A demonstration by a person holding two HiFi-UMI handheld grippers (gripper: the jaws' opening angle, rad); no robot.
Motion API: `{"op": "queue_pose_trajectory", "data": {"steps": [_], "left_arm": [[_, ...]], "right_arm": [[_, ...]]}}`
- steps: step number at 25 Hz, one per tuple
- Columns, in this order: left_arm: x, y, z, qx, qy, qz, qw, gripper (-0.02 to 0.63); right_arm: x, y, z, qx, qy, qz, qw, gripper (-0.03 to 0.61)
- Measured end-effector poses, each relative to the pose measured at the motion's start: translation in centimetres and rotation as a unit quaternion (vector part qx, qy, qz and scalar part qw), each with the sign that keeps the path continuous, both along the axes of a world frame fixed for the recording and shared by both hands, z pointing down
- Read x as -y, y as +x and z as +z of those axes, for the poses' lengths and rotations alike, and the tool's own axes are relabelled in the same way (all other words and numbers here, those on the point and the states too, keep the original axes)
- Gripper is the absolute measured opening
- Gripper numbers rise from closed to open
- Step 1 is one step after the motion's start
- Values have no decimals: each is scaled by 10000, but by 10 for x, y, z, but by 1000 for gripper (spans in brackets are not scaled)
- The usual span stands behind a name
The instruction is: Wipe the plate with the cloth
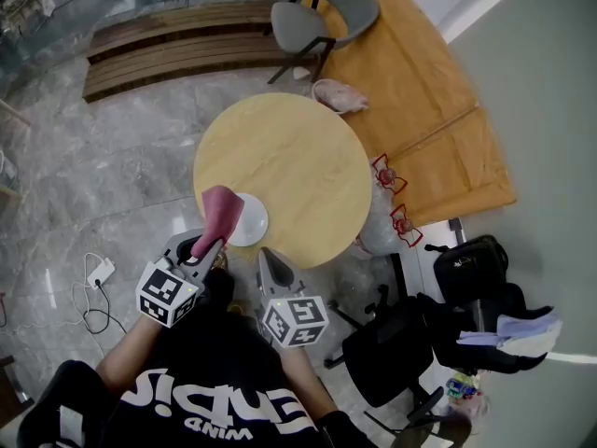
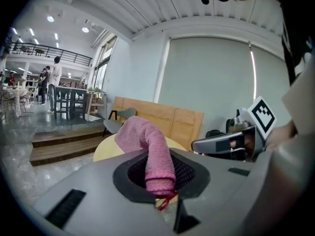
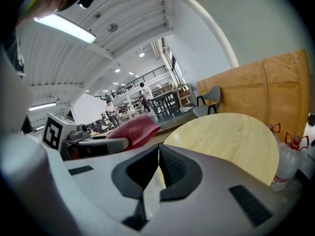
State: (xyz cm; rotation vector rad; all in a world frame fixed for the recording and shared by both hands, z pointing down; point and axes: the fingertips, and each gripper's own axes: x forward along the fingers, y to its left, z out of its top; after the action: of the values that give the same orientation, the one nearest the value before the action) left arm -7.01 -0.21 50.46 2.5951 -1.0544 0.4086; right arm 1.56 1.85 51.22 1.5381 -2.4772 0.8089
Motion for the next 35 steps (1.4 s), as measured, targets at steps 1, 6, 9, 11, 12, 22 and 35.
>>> {"op": "queue_pose_trajectory", "data": {"steps": [1,6,9,11,12,22,35], "left_arm": [[6,-1,1,-11,-42,34,10000,51],[45,-3,10,-14,-130,140,9998,51],[68,-4,18,-57,-143,245,9996,51],[80,-4,21,-99,-196,316,9993,51],[86,-4,23,-108,-226,354,9991,51],[105,23,55,96,-620,970,9933,51],[86,35,132,995,-1476,1307,9753,51]], "right_arm": [[7,-3,1,8,-16,16,10000,23],[43,-11,9,-15,-107,43,9999,23],[63,-11,20,-162,-224,72,9996,23],[75,-11,25,-288,-267,87,9992,23],[81,-10,26,-337,-277,108,9990,23],[99,16,45,-515,-375,337,9974,23],[104,45,127,-812,-1266,-145,9885,25]]}}
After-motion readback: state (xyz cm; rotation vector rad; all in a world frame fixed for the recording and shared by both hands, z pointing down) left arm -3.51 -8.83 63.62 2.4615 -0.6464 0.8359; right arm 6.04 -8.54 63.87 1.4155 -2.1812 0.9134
